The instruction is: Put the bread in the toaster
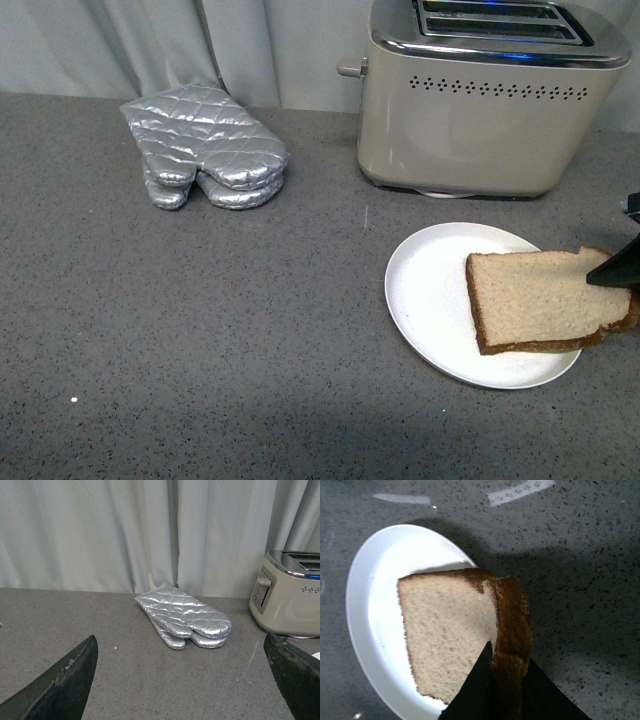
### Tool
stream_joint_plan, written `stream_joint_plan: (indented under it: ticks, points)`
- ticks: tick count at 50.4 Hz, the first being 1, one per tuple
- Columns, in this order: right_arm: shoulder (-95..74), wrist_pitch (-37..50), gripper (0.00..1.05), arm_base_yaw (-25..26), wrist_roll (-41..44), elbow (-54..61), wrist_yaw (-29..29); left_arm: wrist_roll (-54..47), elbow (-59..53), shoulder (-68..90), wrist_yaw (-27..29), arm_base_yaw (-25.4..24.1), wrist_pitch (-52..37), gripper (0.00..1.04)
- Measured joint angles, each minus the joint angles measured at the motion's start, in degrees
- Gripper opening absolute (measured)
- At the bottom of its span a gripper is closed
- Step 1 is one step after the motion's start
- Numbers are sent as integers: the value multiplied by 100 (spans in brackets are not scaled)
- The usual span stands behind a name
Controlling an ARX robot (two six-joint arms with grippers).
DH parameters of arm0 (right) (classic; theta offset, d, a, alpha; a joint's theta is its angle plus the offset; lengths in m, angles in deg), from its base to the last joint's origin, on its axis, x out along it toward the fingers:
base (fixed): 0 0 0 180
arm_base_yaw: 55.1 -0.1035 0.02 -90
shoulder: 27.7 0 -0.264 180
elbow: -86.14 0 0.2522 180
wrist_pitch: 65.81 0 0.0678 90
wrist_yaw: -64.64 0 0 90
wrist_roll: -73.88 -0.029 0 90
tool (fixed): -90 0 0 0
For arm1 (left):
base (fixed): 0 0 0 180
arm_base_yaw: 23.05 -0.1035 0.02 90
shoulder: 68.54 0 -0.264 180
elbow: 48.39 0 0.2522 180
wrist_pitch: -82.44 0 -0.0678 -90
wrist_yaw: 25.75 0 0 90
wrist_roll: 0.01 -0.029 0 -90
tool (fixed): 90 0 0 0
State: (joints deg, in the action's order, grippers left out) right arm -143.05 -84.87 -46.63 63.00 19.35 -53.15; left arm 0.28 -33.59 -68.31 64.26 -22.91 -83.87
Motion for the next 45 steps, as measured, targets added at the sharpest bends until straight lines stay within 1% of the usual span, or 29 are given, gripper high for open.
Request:
stream_joint_plan:
  ticks: [1, 3, 9, 13, 16, 20, 21, 24, 28, 29, 33, 36, 41, 45]
  points:
    - [127, -17, 5, 0, -72, 37, -48, 0, 0, 0, 0, 0, 0, 98]
    - [313, -42, 2, 0, -238, 87, -114, 0, 0, 0, 0, 0, 0, 98]
    - [857, -90, 1, -48, -691, 236, -210, 0, 0, 0, 0, 0, 0, 98]
    - [1314, -90, 1, -107, -1191, 358, -238, 0, 0, 0, 0, 0, 0, 98]
    - [1676, -146, 1, -175, -1554, 431, -127, 0, 0, 0, 0, 0, 0, 98]
    - [2282, -107, 1, -313, -2347, 511, 94, 0, 0, 0, 0, 0, 0, 98]
    - [2352, -96, 1, -334, -2398, 514, 125, 0, 0, 0, 0, 0, 0, 98]
    - [2710, -9, 1, -450, -2924, 514, 299, 0, 0, 0, 0, 0, 0, 98]
    - [3261, 20, 1, -710, -3888, 474, 793, 0, 0, 0, 0, 0, 0, 98]
    - [3386, 17, 1, -809, -4192, 433, 1080, 0, 0, 0, 0, 0, 0, 98]
    - [3569, 52, 1, -1102, -4962, 240, 1897, 0, 0, 0, 0, 0, 0, 98]
    - [3578, 116, 1, -1250, -5274, 118, 2328, 0, 0, 0, 0, 0, 0, 98]
    - [3482, 186, 1, -1591, -5864, -195, 3239, 0, 0, 0, -2, 0, 0, 98]
    - [3348, 219, 1, -1814, -6188, -426, 3812, 0, 0, 0, 0, 0, 0, 98]
